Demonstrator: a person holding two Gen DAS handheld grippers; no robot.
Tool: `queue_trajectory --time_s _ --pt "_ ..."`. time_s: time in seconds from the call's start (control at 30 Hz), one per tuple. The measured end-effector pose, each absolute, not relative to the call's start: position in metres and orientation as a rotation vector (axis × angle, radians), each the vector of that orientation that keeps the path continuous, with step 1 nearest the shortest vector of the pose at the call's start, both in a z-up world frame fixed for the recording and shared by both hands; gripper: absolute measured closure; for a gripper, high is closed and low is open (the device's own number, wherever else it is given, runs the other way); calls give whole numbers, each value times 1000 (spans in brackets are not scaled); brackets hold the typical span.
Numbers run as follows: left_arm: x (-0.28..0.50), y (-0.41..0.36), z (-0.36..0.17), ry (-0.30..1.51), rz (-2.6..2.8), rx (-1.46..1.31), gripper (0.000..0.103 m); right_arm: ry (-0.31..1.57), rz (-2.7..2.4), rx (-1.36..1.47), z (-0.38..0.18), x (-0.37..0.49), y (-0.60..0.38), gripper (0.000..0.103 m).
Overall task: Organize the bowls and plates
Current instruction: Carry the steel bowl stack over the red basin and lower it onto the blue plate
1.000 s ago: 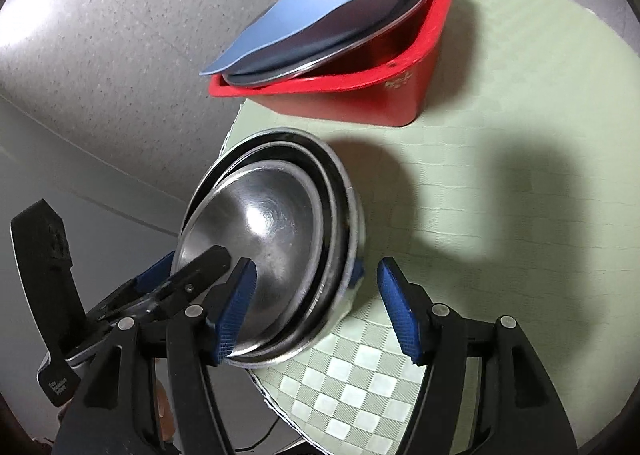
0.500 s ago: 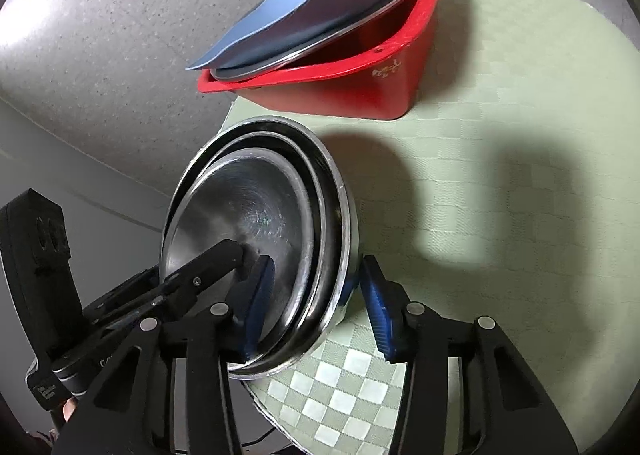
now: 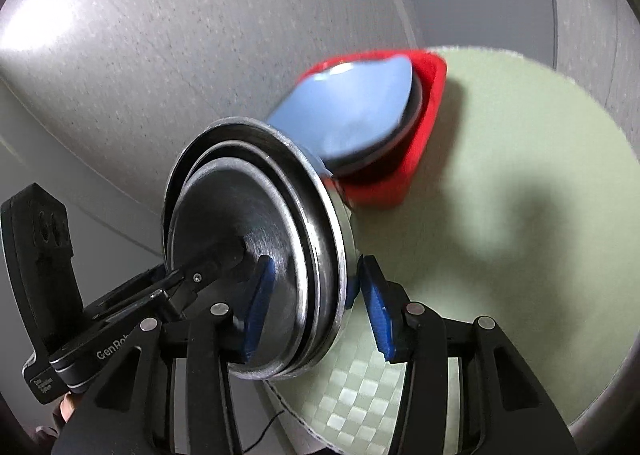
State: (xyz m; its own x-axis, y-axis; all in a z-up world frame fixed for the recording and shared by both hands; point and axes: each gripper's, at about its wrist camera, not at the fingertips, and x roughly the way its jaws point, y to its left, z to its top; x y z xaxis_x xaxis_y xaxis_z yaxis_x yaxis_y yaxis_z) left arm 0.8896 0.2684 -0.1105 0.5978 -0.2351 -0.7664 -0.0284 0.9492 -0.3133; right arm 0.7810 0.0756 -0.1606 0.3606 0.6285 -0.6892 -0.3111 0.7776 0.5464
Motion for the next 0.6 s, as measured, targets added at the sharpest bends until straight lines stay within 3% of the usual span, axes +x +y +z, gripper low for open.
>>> queue_trajectory --time_s 0.37,0.6 --pt "963 267 -86 895 -78 -337 64 986 655 321 -137 867 84 58" --pt "1026 273 -109 965 -28 -369 64 1051 676 284 -165 935 106 58"
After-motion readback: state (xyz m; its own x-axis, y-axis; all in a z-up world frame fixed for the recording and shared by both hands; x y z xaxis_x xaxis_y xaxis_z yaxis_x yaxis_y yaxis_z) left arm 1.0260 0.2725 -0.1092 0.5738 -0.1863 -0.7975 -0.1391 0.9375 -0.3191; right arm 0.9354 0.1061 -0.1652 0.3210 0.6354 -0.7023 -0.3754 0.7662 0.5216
